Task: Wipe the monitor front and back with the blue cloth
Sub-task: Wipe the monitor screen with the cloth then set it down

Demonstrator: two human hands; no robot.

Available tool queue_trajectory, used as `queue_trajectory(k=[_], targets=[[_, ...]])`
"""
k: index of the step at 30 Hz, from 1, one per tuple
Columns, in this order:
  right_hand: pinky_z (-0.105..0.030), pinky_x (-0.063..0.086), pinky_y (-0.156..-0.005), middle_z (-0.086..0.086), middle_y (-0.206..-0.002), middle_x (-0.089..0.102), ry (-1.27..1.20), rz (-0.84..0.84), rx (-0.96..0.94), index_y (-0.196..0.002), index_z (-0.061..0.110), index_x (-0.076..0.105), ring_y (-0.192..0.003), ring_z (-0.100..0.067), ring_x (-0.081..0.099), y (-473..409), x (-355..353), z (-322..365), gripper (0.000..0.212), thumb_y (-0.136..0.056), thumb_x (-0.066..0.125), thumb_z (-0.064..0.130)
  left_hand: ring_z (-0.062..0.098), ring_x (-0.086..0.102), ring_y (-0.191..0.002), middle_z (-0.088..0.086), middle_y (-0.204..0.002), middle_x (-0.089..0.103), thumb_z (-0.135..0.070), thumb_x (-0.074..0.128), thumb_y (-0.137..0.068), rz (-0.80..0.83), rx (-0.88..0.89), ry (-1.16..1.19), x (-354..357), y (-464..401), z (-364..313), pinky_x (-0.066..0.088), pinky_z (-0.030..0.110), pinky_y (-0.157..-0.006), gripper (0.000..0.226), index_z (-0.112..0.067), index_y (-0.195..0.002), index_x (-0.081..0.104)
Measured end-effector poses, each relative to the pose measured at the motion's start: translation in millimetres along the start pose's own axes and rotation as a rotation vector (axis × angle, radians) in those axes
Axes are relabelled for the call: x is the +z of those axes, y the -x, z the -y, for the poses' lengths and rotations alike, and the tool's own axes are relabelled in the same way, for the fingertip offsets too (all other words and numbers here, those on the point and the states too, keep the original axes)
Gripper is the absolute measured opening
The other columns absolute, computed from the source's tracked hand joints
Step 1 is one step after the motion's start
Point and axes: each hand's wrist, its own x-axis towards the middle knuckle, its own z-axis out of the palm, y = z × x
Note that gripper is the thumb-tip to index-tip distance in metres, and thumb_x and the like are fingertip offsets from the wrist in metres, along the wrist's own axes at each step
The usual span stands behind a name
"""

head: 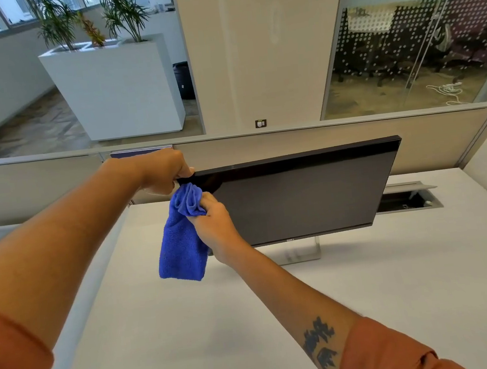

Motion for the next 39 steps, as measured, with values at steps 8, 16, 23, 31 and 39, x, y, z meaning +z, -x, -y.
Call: queue_trajectory(k=[8,16,23,31,39], targets=[[-0.019,0.049,-0.067,0.001,-0.114,0.06,0.13,0.002,-0.165,-0.116,0.016,0.064,-0.084,-0.01,0.057,1.1,-1.6,14.4,0.026,-0.103,0.048,0.001,0.02,0.062,-0.074,-0.001,-0.077,0.069,-0.005,0.062,-0.089,0.012,-0.016,0.03,-2.6,-2.8,-3.9,0.056,0.034,-0.072,0.027,-0.016,-0.11,0.074],[-0.036,0.048,-0.067,0.003,-0.11,0.046,0.586,-0.114,-0.508,-0.11,0.009,0.059,-0.084,-0.021,0.054,12.5,-30.2,20.6,0.023,-0.094,0.052,-0.006,0.013,0.064,-0.079,-0.008,-0.09,0.073,0.006,0.061,-0.084,0.024,-0.032,-0.011,-0.3,-3.3,-3.2,0.056,0.03,-0.076,0.049,-0.025,-0.121,0.071],[-0.029,0.049,-0.067,0.004,-0.112,0.049,0.604,-0.336,-0.505,-0.113,0.015,0.06,-0.084,-0.016,0.056,25.2,-98.8,14.3,0.034,-0.091,0.047,-0.008,0.027,0.069,-0.101,0.005,-0.119,0.071,0.008,0.062,-0.085,-0.016,-0.066,0.036,5.7,-5.6,-0.7,0.053,0.027,-0.079,0.059,-0.015,-0.139,0.058],[-0.04,0.061,-0.085,-0.005,-0.104,0.079,-0.546,-0.352,-0.018,-0.107,0.02,0.078,-0.099,-0.023,0.077,52.6,-198.9,21.6,0.016,-0.096,0.068,0.014,0.024,0.072,-0.09,0.003,-0.111,0.074,0.008,0.065,-0.086,-0.047,-0.095,0.084,10.8,-4.8,-0.4,0.056,0.026,-0.071,0.051,-0.011,-0.133,0.063],[-0.033,0.022,-0.06,-0.011,-0.087,0.059,-0.892,0.105,-0.032,-0.103,0.004,0.062,-0.059,-0.02,0.046,85.5,-245.3,15.2,0.023,-0.09,0.047,0.016,0.026,0.068,-0.09,0.004,-0.11,0.071,0.009,0.059,-0.087,-0.016,-0.105,0.002,9.5,-6.1,-4.9,0.059,0.032,-0.078,0.061,-0.016,-0.142,0.055]])
